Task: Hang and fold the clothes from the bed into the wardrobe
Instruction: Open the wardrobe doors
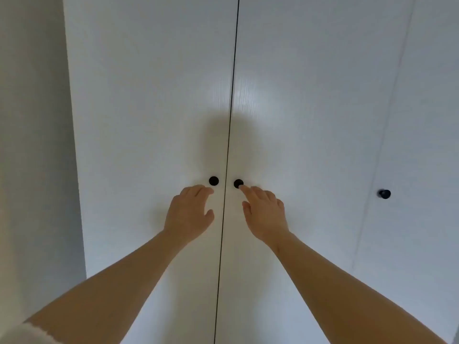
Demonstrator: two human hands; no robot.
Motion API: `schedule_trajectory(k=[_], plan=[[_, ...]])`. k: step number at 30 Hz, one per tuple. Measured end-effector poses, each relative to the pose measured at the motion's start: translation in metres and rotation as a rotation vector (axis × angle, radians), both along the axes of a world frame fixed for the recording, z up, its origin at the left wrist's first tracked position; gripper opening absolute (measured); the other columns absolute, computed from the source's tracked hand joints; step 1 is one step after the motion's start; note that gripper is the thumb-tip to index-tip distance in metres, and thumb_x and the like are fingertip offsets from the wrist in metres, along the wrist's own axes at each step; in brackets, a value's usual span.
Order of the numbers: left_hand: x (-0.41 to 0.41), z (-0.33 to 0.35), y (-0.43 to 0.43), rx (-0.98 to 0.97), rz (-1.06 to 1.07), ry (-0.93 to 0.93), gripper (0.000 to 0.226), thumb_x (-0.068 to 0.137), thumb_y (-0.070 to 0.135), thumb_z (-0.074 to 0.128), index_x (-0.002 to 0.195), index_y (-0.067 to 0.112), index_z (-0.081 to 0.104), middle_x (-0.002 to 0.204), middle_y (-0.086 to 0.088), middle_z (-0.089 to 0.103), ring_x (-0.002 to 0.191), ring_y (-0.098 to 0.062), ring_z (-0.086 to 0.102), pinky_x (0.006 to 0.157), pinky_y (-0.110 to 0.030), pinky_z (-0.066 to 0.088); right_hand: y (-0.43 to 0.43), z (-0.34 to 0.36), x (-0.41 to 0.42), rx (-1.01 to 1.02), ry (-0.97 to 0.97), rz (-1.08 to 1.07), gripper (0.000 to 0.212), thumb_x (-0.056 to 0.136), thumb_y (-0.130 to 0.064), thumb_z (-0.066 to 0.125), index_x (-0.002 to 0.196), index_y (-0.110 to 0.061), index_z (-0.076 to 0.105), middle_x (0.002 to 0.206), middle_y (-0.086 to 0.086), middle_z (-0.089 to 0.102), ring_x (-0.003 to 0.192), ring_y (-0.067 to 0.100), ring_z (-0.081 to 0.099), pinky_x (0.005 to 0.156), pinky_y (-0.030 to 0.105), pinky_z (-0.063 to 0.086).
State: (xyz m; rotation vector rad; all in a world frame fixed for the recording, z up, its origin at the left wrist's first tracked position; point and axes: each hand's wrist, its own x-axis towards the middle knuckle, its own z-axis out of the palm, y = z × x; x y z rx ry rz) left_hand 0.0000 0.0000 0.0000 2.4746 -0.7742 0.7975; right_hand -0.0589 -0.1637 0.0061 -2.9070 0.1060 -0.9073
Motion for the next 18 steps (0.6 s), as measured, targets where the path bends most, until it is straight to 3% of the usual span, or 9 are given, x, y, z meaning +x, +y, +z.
schedule_trajectory(k=[6,11,18], plan=[[0.063,0.012,-0.015,0.008,-0.134,-0.092,0.044,0.089,0.007,0.041,0.131,0.020,0.043,0.135,0.007,0.041,0.121,-0.016,0.040,0.087,-0.025,0.035,-0.006,0.010,0.062,0.151,0.002,-0.074,0.050,0.097,-0.030,0.042,0.145,-0.028,0.027,0.145,0.003,0.037,0.126,0.026,0.040,0.102,0.035,0.034],[0.101,0.014,-0.023,0.028,-0.185,-0.184,0.045,0.088,0.012,0.044,0.131,0.023,0.042,0.127,0.005,0.043,0.113,-0.016,0.043,0.084,-0.024,0.034,0.002,0.009,0.095,0.100,-0.124,-0.146,0.029,0.095,-0.030,0.044,0.123,-0.021,0.047,0.112,0.003,0.052,0.103,0.024,0.048,0.083,0.031,0.040],[0.111,0.008,-0.031,-0.102,-0.257,-0.148,0.045,0.083,0.006,0.050,0.126,0.019,0.053,0.118,0.003,0.054,0.109,-0.021,0.046,0.083,-0.026,0.031,0.007,0.006,0.105,0.241,-0.193,-0.056,0.007,0.090,-0.014,0.048,0.095,-0.010,0.047,0.082,0.004,0.055,0.079,0.025,0.051,0.069,0.035,0.044]])
